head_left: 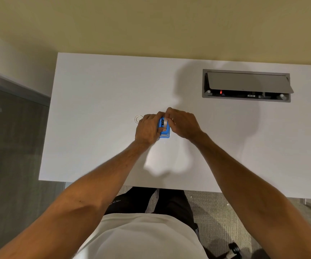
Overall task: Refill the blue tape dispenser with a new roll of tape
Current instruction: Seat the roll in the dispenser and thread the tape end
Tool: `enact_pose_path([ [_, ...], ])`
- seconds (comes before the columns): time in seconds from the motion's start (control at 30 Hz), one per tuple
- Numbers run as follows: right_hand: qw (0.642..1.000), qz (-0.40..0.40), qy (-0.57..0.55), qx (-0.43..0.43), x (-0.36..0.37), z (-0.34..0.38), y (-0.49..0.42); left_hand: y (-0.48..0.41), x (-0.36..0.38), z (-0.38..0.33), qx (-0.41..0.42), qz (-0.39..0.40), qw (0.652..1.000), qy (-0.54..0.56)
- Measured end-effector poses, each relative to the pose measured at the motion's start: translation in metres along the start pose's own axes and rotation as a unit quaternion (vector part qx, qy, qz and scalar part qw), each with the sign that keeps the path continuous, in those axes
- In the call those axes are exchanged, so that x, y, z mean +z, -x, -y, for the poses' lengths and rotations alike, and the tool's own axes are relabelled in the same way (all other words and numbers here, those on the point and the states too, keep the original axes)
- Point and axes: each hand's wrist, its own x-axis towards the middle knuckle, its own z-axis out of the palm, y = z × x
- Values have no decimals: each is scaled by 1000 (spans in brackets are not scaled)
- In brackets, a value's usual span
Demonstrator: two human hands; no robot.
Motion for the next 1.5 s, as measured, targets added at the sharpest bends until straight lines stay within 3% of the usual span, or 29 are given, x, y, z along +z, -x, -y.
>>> enact_pose_path([
  [0.27,997,-27,-51,59,6,-2,12,0,0,-1,0,-3,1000,11],
  [0.7,998,-57,-27,2,5,5,10,1,5,1,6,-22,998,52],
  [1.5,999,23,-46,8,-4,7,-9,-2,5,3,2,-16,999,32],
])
